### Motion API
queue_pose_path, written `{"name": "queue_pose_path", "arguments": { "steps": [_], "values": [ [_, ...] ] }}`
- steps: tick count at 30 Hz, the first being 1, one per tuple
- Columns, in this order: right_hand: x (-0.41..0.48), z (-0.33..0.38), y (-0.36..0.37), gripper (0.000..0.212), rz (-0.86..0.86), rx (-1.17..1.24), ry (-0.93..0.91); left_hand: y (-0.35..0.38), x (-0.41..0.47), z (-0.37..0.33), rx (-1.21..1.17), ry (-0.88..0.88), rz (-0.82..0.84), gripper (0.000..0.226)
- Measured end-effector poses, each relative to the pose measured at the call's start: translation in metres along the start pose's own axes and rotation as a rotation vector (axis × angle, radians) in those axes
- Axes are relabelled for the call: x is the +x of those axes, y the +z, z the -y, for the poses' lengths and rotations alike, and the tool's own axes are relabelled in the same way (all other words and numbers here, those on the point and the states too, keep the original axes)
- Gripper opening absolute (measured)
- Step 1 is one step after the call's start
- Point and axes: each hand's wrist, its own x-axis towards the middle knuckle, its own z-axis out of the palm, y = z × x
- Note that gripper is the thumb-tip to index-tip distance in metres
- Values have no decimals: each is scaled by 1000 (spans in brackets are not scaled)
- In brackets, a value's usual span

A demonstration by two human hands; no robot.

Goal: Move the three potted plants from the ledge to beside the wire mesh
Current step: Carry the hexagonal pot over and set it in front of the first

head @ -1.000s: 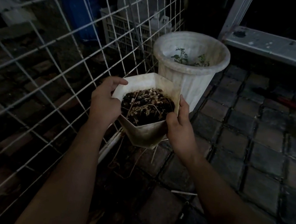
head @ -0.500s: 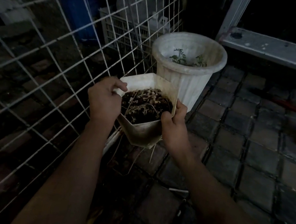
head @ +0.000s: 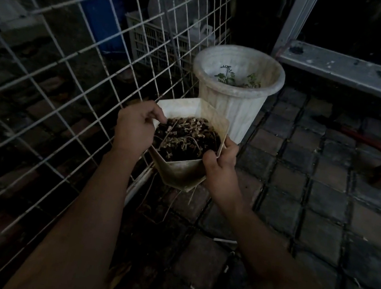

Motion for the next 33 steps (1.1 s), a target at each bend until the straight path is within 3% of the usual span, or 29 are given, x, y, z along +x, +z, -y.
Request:
{"name": "queue_pose_path", "arguments": {
  "steps": [5,8,10,13,17,20,23,29,31,33],
  "values": [
    [-4,-1,-1,49,-79,-7,-129,-6,-8,-16,-63,38,119,53],
    [-5,-2,-9,33,-121,-184,-390,-5,-22,-18,-132,128,206,37],
    [0,-4,-17,15,-109,-412,-609,-1,-24,-17,-77,144,165,25],
    [6,-5,-29,25,13,-594,-766,-3,-24,-20,-78,165,68,28],
    [13,-6,-38,25,76,-659,-884,-15,-44,-18,-117,187,64,15],
    [18,-1,-34,14,84,-677,-923,-5,-67,-31,-103,238,-11,23],
    [18,7,-32,20,120,-712,-935,9,-75,-43,-79,204,-95,34],
    [21,11,-27,25,181,-797,-928,18,-74,-34,-69,247,-138,32],
    [19,11,-31,26,206,-792,-864,19,-78,-37,-64,183,-91,36],
    [13,23,-33,25,299,-822,-727,8,-78,-49,26,75,67,46]
  ]
}}
